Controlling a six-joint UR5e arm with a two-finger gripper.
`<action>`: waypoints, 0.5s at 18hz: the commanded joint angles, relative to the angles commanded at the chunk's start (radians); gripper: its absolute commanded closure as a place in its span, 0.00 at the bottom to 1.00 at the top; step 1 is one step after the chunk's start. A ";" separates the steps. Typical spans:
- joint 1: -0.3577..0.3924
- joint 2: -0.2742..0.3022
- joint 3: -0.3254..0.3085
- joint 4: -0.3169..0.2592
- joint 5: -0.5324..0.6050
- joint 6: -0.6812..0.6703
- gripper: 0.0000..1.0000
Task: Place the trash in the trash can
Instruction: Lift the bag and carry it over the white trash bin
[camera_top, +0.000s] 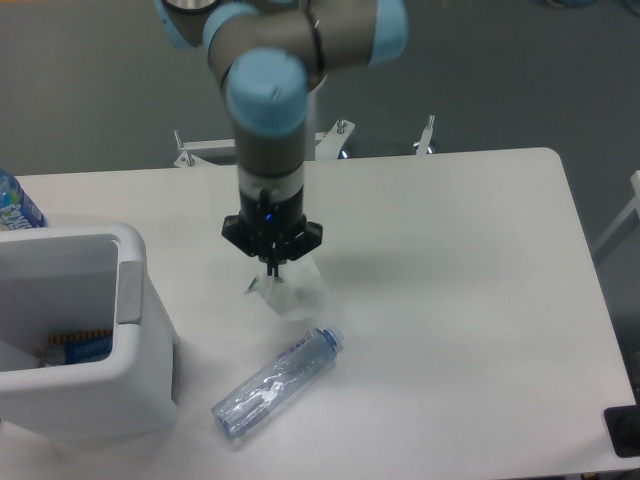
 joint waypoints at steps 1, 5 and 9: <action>0.012 0.000 0.023 -0.002 -0.038 -0.020 0.93; 0.032 -0.002 0.098 0.009 -0.173 -0.103 0.93; 0.026 0.003 0.123 0.029 -0.250 -0.155 0.93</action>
